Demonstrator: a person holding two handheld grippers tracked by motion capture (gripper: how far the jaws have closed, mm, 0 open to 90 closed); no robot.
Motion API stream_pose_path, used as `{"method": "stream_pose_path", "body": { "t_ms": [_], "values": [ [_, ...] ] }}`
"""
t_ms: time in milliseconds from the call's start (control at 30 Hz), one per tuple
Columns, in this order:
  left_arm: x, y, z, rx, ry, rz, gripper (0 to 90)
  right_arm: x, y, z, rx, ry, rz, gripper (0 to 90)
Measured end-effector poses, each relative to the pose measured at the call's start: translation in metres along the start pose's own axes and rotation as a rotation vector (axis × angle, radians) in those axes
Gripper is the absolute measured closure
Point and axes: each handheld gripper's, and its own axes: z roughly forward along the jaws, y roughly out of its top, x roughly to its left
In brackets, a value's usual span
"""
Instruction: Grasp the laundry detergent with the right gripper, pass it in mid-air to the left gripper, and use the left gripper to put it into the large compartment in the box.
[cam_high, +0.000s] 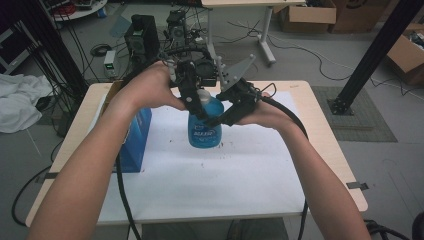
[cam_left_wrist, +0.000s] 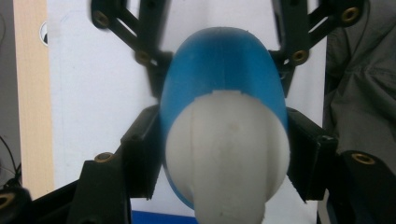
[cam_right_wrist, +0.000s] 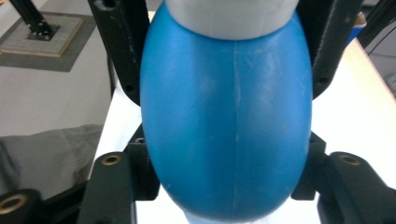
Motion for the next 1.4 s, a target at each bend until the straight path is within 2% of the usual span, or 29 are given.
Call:
{"method": "stream_pose_path", "body": {
  "t_ms": [33, 167, 233, 300, 333, 467, 667, 700, 767, 867, 933, 967, 1033, 1067, 1100, 1133, 1267, 1300, 1333, 1400],
  "values": [
    [0.0, -0.001, -0.001, 0.002, -0.003, -0.014, 38.7, 0.0, 0.0, 0.0, -0.002, -0.018, -0.009, 28.5],
    [0.002, -0.002, -0.006, 0.009, -0.002, -0.059, 38.7, -0.003, -0.001, 0.003, 0.014, -0.031, 0.003, 14.5],
    [0.003, -0.004, -0.011, 0.02, -0.003, -0.097, 38.7, -0.004, -0.003, 0.002, 0.032, -0.043, 0.0, 14.6],
    [0.003, -0.005, -0.014, 0.027, -0.004, -0.123, 38.7, -0.005, -0.006, -0.001, 0.037, -0.033, 0.016, 14.8],
    [0.005, -0.007, -0.018, 0.038, -0.007, -0.156, 38.7, -0.006, -0.007, -0.002, 0.038, -0.039, 0.017, 14.9],
    [0.009, -0.014, -0.028, 0.066, -0.01, -0.243, 38.7, -0.012, -0.015, -0.012, 0.094, -0.079, 0.044, 15.1],
    [0.025, -0.039, -0.052, 0.096, 0.013, -0.46, 38.7, -0.018, -0.029, -0.027, 0.203, -0.122, 0.076, 17.4],
    [0.027, -0.042, -0.055, 0.102, 0.017, -0.485, 38.7, -0.018, -0.031, -0.029, 0.226, -0.128, 0.086, 17.5],
    [0.032, -0.053, -0.064, 0.109, 0.038, -0.569, 38.7, -0.02, -0.036, -0.033, 0.272, -0.145, 0.097, 18.0],
    [0.041, -0.072, -0.079, 0.112, 0.079, -0.729, 38.7, -0.021, -0.043, -0.038, 0.347, -0.174, 0.103, 19.1],
    [0.045, -0.087, -0.087, 0.1, 0.112, -0.863, 38.7, -0.022, -0.047, -0.041, 0.396, -0.185, 0.115, 19.0],
    [0.047, -0.092, -0.09, 0.107, 0.12, -0.899, 38.7, -0.022, -0.049, -0.043, 0.417, -0.193, 0.116, 19.1],
    [0.049, -0.104, -0.096, 0.103, 0.143, -0.998, 38.7, -0.022, -0.052, -0.046, 0.442, -0.199, 0.12, 19.1],
    [0.051, -0.115, -0.101, 0.106, 0.161, -1.064, 38.7, -0.021, -0.053, -0.048, 0.454, -0.2, 0.12, 19.1],
    [0.051, -0.118, -0.102, 0.104, 0.169, -1.085, 38.7, -0.021, -0.055, -0.05, 0.47, -0.208, 0.121, 19.1],
    [0.051, -0.125, -0.105, 0.108, 0.183, -1.136, 38.7, -0.021, -0.055, -0.051, 0.478, -0.207, 0.126, 19.1],
    [0.052, -0.147, -0.112, 0.124, 0.225, -1.266, 38.8, -0.022, -0.06, -0.059, 0.512, -0.221, 0.135, 19.6],
    [0.052, -0.149, -0.112, 0.125, 0.231, -1.281, 38.8, -0.022, -0.061, -0.062, 0.519, -0.224, 0.139, 19.8],
    [0.052, -0.158, -0.114, 0.131, 0.241, -1.327, 38.8, -0.022, -0.061, -0.063, 0.521, -0.227, 0.143, 19.8],
    [0.051, -0.167, -0.116, 0.136, 0.248, -1.369, 38.8, -0.023, -0.063, -0.069, 0.522, -0.238, 0.15, 20.1]
  ]
}}
